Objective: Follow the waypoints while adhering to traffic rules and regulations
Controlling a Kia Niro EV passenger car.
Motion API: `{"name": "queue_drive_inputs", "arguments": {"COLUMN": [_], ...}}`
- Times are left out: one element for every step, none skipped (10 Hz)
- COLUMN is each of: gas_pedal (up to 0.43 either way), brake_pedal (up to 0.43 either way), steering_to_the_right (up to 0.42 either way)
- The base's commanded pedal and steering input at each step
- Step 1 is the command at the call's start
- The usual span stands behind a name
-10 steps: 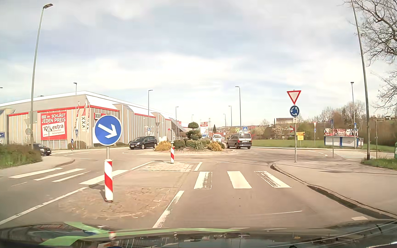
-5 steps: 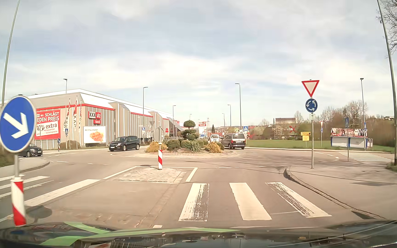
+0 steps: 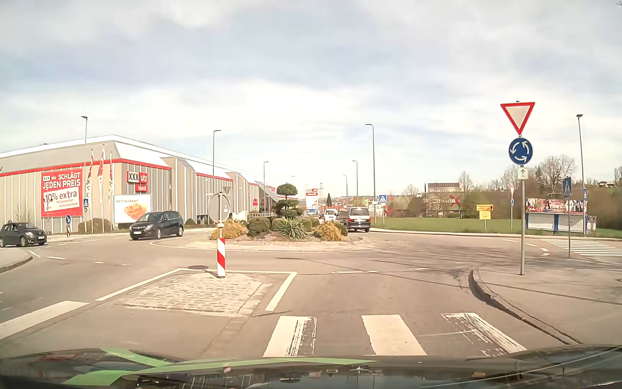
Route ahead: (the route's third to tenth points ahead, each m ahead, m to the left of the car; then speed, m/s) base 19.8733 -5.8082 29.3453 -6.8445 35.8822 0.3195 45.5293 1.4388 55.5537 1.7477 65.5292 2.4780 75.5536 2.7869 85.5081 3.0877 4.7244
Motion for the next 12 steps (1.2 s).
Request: {"name": "queue_drive_inputs", "arguments": {"gas_pedal": [0.0,0.0,0.0,0.0,0.0,0.0,0.0,0.0,0.0,0.0,0.0,0.0], "brake_pedal": [0.134,0.098,0.067,0.104,0.152,0.177,0.213,0.226,0.213,0.14,0.079,0.0], "steering_to_the_right": [0.05,0.057,0.064,0.067,0.068,0.069,0.069,0.07,0.072,0.076,0.08,0.09]}}
